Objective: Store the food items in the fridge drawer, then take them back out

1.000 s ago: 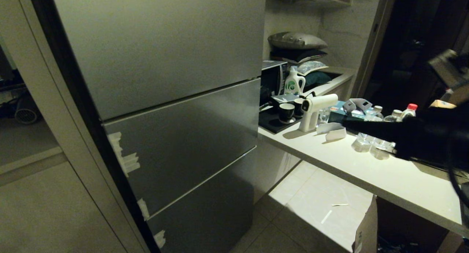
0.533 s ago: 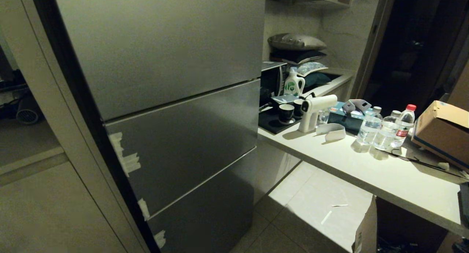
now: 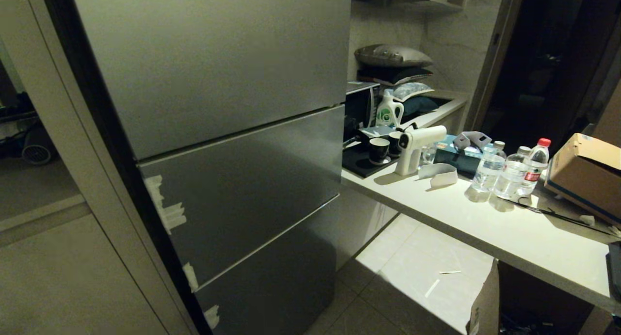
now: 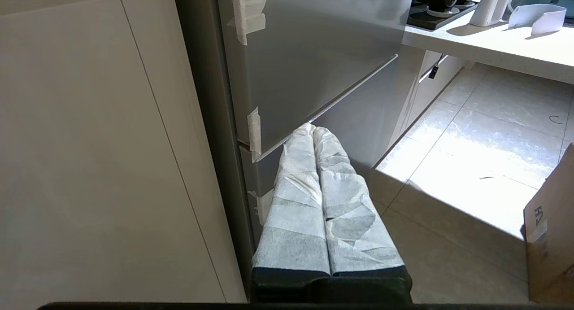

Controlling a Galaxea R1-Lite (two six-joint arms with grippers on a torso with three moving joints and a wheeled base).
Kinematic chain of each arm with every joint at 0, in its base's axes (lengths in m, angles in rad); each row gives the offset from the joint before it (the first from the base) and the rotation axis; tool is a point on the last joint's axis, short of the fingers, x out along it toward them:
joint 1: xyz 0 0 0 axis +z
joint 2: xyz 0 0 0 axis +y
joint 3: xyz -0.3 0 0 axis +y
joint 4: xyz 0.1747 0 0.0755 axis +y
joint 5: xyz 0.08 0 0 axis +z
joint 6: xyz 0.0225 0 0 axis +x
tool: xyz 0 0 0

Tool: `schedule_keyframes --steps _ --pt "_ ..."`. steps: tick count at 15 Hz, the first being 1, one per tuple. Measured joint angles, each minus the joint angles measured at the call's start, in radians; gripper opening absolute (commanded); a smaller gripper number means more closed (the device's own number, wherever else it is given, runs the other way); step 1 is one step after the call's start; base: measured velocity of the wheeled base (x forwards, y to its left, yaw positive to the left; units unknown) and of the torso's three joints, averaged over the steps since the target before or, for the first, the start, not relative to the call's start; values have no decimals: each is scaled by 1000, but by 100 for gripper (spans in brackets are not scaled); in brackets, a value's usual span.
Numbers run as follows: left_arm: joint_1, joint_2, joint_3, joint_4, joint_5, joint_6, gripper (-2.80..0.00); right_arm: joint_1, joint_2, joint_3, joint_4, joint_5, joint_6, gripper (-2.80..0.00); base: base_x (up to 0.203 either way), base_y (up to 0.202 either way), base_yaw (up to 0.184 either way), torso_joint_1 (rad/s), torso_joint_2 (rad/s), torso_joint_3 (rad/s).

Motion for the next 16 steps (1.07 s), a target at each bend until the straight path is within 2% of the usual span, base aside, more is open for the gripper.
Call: schedule_keyframes --steps 1,4,9,12,14,16 --pt "0 0 0 0 0 0 -280 0 -8 1 13 6 -26 -280 0 0 0 0 0 0" --pt "0 0 0 0 0 0 -280 -1 -18 1 15 1 39 -280 0 0 0 0 0 0" --pt "0 0 0 0 1 -2 -280 -1 -20 1 14 1 47 -280 0 0 0 0 0 0" --pt "0 0 -9 -6 -4 47 -280 -1 -20 1 14 1 47 -280 0 0 0 0 0 0" --pt "-1 19 -105 -26 -32 46 -280 -1 -20 1 18 0 43 -280 0 0 0 0 0 0" --pt "-7 107 -222 -29 -59 9 -280 -1 -20 1 18 0 43 -280 0 0 0 0 0 0"
